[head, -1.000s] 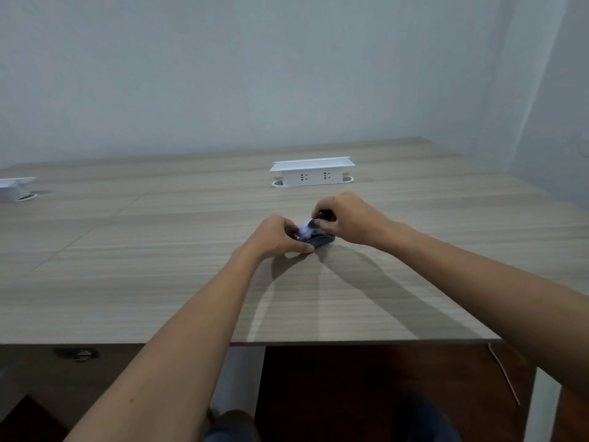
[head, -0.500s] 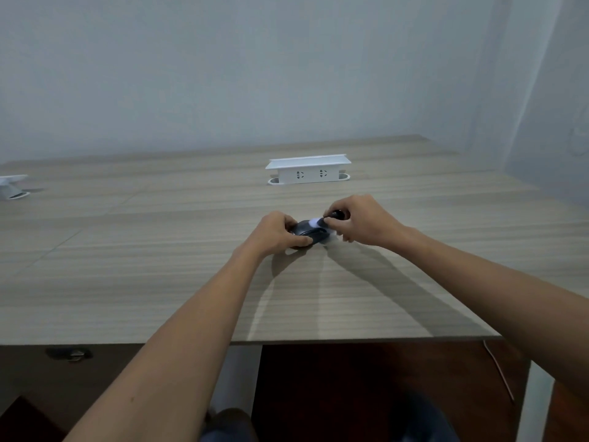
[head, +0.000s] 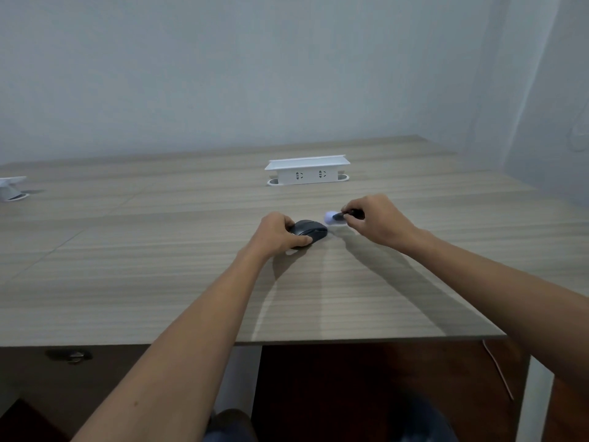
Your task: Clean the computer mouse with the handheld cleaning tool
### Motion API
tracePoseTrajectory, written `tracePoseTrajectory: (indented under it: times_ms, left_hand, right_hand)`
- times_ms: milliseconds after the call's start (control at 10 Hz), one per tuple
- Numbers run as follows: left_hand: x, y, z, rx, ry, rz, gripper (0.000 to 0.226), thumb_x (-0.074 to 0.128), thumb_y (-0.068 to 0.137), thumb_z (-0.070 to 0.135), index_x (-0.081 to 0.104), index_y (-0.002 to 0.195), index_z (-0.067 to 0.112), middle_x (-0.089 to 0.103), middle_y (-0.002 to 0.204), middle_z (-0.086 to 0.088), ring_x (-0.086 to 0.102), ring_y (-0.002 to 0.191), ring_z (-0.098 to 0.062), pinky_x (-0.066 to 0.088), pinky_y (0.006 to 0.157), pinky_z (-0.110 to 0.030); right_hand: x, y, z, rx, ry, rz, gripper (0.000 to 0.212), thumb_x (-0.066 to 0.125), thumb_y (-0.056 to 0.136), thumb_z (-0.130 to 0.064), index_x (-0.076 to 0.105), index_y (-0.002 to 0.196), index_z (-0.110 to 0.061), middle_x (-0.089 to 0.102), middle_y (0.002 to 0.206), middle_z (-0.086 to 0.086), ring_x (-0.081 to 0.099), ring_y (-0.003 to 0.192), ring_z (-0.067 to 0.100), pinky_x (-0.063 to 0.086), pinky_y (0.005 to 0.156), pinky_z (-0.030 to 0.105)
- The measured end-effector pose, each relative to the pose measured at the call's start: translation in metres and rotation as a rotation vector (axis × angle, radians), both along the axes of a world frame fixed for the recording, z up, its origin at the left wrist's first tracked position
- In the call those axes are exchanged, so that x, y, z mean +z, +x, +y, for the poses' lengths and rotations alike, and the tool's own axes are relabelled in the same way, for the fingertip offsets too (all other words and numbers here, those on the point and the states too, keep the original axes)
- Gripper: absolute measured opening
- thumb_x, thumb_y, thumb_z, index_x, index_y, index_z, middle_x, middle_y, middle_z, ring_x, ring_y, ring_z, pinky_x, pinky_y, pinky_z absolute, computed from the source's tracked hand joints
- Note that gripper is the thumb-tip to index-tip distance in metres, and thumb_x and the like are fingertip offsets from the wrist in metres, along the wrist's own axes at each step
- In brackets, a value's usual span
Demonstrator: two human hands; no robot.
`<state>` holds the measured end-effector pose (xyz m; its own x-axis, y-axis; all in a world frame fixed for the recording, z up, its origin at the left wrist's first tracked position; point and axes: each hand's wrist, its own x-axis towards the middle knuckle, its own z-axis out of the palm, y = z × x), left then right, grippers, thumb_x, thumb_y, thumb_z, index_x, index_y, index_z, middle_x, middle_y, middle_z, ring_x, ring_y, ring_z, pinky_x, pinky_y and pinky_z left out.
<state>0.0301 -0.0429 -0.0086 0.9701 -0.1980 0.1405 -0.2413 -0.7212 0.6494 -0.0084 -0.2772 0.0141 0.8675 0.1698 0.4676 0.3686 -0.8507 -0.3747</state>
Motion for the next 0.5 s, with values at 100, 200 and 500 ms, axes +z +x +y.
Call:
tracePoseTrajectory:
  times_ms: [100,200,500]
  left_hand:
    - [-0.004,0.001,-0.001,0.012,-0.018,-0.014,0.040,0.086,0.073,0.036,0.077,0.092,0.001,0.076,0.091,-0.018,0.061,0.071,-0.018,0.045,0.063,-0.029]
    - [-0.005,0.001,-0.001,0.012,-0.009,-0.028,0.041,0.086,0.073,0.036,0.077,0.091,0.000,0.075,0.091,-0.020,0.060,0.071,-0.018,0.045,0.063,-0.030]
    - [-0.006,0.000,0.000,-0.004,0.000,-0.137,0.053,0.066,0.088,0.049,0.072,0.080,-0.004,0.058,0.068,-0.011,0.054,0.068,-0.019,0.041,0.063,-0.034]
  right_hand:
    - [-0.012,0.001,-0.006,-0.070,-0.041,-0.022,0.024,0.061,0.089,-0.015,0.078,0.106,-0.010,0.076,0.094,0.011,0.068,0.090,0.030,0.055,0.078,0.042]
    - [-0.022,-0.005,-0.007,-0.144,-0.076,-0.002,0.028,0.060,0.090,-0.022,0.076,0.113,-0.018,0.071,0.098,0.011,0.065,0.091,0.032,0.053,0.074,0.039]
    - [-0.032,-0.018,-0.009,-0.110,-0.028,-0.021,0.029,0.056,0.096,-0.044,0.073,0.118,-0.035,0.061,0.097,0.005,0.062,0.089,0.024,0.044,0.074,0.034]
